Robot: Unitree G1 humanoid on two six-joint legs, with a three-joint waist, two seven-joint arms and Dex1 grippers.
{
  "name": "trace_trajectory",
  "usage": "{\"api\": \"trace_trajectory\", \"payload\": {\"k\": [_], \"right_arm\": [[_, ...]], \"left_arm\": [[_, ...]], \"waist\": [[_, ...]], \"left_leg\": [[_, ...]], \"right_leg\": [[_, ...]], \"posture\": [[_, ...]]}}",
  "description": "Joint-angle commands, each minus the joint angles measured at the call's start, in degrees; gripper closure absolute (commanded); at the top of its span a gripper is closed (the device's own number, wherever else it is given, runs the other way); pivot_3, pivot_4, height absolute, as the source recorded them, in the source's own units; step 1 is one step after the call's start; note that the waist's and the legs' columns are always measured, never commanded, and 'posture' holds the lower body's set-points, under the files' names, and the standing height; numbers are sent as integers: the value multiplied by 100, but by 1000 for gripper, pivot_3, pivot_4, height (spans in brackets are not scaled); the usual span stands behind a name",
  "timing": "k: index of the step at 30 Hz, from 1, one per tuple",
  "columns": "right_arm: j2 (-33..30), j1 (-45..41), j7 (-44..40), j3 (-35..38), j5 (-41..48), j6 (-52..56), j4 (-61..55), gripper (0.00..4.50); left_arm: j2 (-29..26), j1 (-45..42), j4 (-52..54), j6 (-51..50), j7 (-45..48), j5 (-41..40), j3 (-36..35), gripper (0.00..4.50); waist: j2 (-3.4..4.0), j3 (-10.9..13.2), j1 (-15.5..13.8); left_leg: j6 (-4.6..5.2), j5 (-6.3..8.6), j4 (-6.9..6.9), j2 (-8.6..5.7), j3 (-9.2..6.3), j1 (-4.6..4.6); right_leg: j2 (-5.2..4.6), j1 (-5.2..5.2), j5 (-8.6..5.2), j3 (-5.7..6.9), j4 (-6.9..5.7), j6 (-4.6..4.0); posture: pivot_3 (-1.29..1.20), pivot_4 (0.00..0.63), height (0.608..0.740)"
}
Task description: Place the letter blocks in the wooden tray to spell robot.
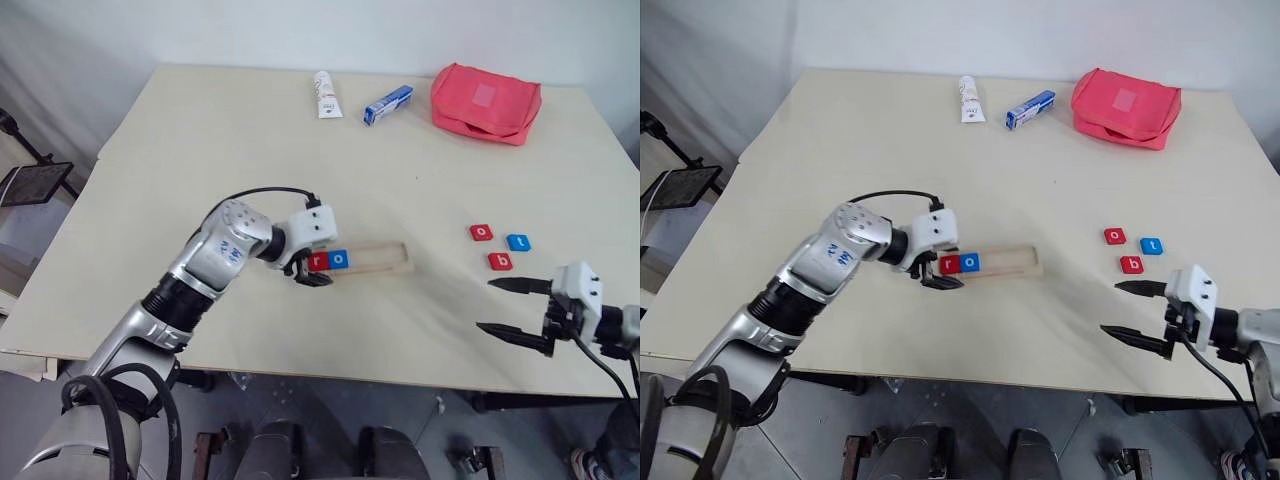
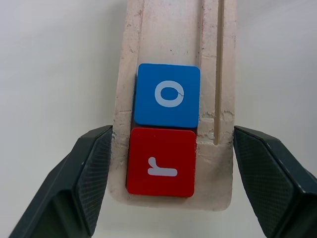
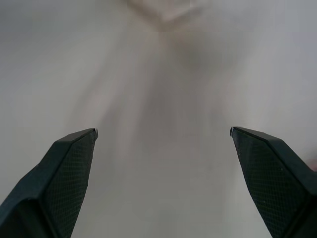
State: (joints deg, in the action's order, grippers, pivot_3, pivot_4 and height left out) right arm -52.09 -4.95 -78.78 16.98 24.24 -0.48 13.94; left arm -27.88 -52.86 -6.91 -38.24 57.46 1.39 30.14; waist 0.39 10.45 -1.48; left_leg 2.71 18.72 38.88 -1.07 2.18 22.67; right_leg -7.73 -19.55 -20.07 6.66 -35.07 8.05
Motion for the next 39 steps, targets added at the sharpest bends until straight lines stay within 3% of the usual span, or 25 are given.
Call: {"api": "trace_trajectory", "payload": {"k": [1, 14, 28, 31, 39], "right_arm": [[-144, 249, -139, 470, 217, -229, -122, 0], [71, 1507, 462, 1156, 340, -82, -1034, 0], [94, 1598, 699, 1150, 349, -20, -1241, 0], [106, 1598, 743, 1131, 354, 12, -1291, 0], [165, 1738, 951, 1286, 386, 140, -1484, 0]], "left_arm": [[174, -64, 225, 152, 82, 221, 273, 1064], [709, -81, 233, 194, 65, 466, 466, 1064], [1021, -15, 36, 132, -18, 598, 466, 1064], [1165, -36, -186, 258, -138, 635, 449, 100], [1086, -91, -27, 234, -246, 511, 11, 16]], "waist": [[-1, 0, -7], [0, 0, -28], [0, 0, -39], [0, 0, -54], [0, 0, -121]], "left_leg": [[0, 0, 4, 0, 0, 1], [5, 1, 16, -1, -4, 9], [6, 1, 18, -2, -5, 9], [6, 1, 20, -2, -5, 9], [8, 1, 21, -3, -5, 8]], "right_leg": [[0, 1, 0, 0, 1, 0], [-2, 2, 0, -2, 3, 0], [-2, 3, 0, -2, 2, 0], [-3, 4, 0, -2, 2, 0], [-3, 4, 0, -2, 0, 0]], "posture": [[0, 150, 740], [0, 150, 740], [0, 150, 740], [0, 150, 740], [0, 150, 740]]}}
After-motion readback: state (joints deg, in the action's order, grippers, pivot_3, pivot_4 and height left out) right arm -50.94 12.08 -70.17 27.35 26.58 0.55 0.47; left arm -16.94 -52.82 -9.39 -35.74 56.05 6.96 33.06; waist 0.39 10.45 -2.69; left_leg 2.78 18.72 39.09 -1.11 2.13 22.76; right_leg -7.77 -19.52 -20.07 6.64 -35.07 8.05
